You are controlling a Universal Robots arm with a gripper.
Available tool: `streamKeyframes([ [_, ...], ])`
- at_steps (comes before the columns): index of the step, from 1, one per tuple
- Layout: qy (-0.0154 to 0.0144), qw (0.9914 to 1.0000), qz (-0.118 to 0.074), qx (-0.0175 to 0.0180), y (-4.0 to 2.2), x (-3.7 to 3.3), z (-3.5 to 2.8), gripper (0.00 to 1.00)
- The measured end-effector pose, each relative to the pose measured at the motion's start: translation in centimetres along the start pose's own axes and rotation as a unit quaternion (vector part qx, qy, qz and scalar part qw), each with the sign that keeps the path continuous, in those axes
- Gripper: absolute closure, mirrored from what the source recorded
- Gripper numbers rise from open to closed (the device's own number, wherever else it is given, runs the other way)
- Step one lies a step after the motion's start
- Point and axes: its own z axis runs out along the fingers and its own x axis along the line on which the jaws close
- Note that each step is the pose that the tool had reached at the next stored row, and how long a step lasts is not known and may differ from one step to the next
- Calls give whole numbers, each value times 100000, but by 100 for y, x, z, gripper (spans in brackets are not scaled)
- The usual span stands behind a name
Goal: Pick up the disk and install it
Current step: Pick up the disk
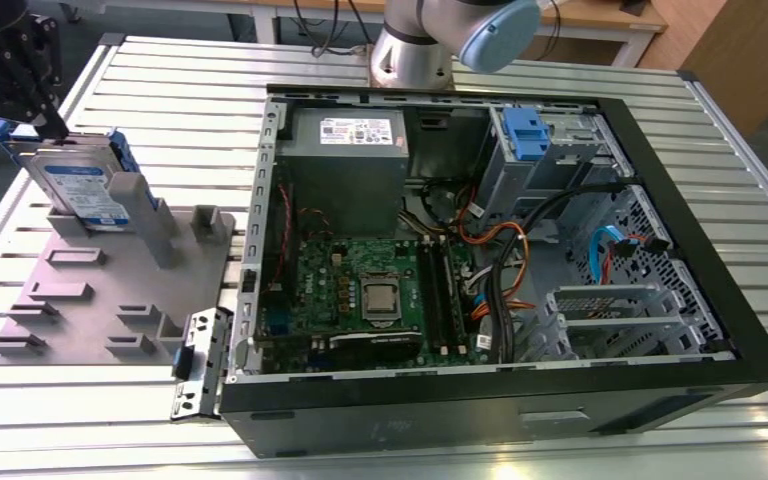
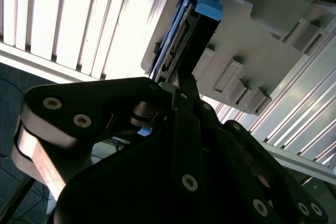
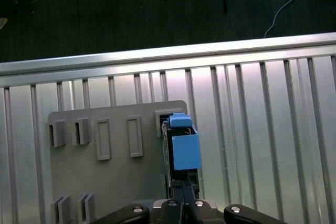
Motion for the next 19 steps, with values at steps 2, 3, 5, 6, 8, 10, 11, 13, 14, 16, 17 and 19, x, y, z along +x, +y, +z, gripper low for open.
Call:
streamKeyframes([
  [2, 0, 100000, -2, -1, 0, 0, 0, 89],
  [3, -1, 100000, -2, 0, -1, 0, 0, 83],
  [5, 0, 100000, -1, -1, -1, 0, 0, 77],
  [6, 1, 100000, -1, -2, -1, 0, 0, 77],
  [8, 1, 100000, -2, -1, -1, 0, 0, 65],
  [10, 0, 100000, -1, 1, -2, 0, 0, 59],
  [11, 0, 100000, -1, -1, -2, 0, 0, 53],
  [13, 0, 100000, -1, 0, -2, 0, 0, 47],
  [14, -1, 100000, -1, -1, -2, 0, 0, 41],
  [16, -5, 100000, -53, 5, -3, -2, 2, 41],
  [17, -4, 100000, -218, 33, -3, -4, 5, 41],
  [19, 10, 99997, -802, 138, -2, -10, 15, 41],
])
